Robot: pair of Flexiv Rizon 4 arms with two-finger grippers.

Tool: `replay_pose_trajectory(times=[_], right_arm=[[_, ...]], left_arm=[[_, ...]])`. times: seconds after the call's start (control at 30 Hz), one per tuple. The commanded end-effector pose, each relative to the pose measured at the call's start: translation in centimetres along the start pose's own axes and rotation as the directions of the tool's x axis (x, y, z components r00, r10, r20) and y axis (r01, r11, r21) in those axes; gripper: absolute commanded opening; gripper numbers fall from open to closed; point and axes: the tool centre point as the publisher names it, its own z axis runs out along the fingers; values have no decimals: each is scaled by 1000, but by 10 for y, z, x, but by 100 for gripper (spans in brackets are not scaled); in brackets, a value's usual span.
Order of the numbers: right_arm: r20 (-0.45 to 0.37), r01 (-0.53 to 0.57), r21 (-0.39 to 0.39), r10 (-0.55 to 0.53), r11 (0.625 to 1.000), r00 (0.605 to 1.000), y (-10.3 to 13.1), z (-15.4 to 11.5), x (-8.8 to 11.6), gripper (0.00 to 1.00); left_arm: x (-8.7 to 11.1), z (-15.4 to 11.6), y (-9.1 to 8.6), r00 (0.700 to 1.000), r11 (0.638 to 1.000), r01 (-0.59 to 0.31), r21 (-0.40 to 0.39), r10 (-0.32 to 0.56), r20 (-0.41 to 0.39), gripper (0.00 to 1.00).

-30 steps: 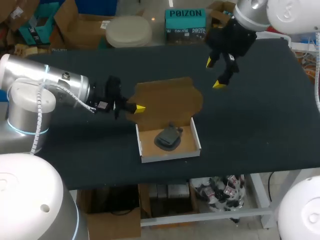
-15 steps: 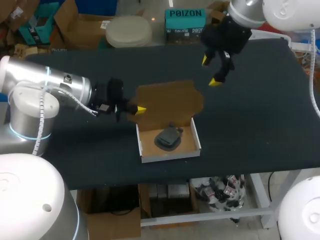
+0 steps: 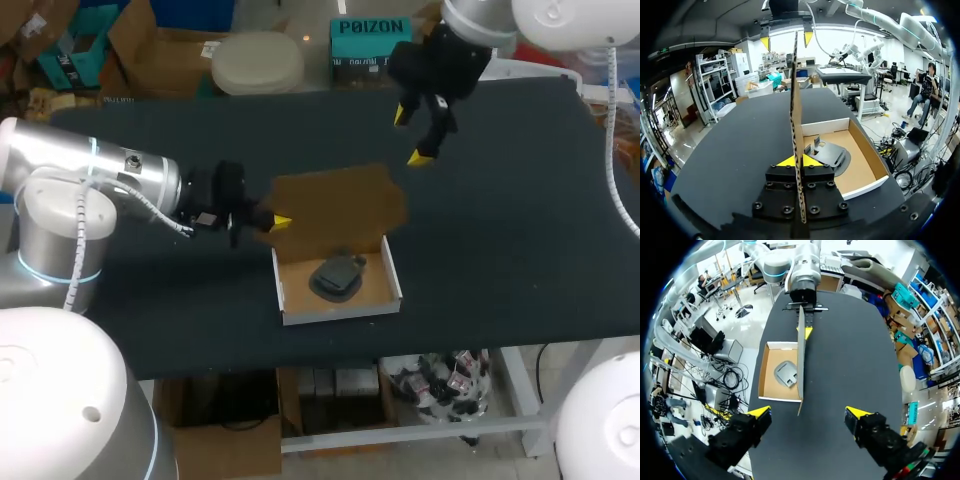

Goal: Assemble the packaging by folding the flat box into shape, placing the metal phone stand inside, and closing the box properly

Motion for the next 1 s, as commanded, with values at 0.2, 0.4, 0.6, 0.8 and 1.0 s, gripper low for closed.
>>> replay_pose_trajectory(times=[0.2,0.4,0.6,0.8,1.0], right_arm=[[-41,3,76,0,997,999,26,-5,-20,100],[-64,16,128,-8,992,998,45,-6,-32,72],[-62,33,171,-22,985,998,64,-3,-42,49],[-76,49,181,-35,982,996,79,10,-49,47],[-89,58,194,-42,979,995,86,22,-51,48]], left_arm=[[0,2,4,1000,1000,-1,-1,1,-3,0],[0,2,4,1000,1000,-1,-1,1,-3,0],[0,2,4,1000,1000,-1,-1,1,-3,0],[0,2,4,1000,1000,-1,-1,1,-3,0],[0,2,4,1000,1000,-1,-1,1,-3,0]])
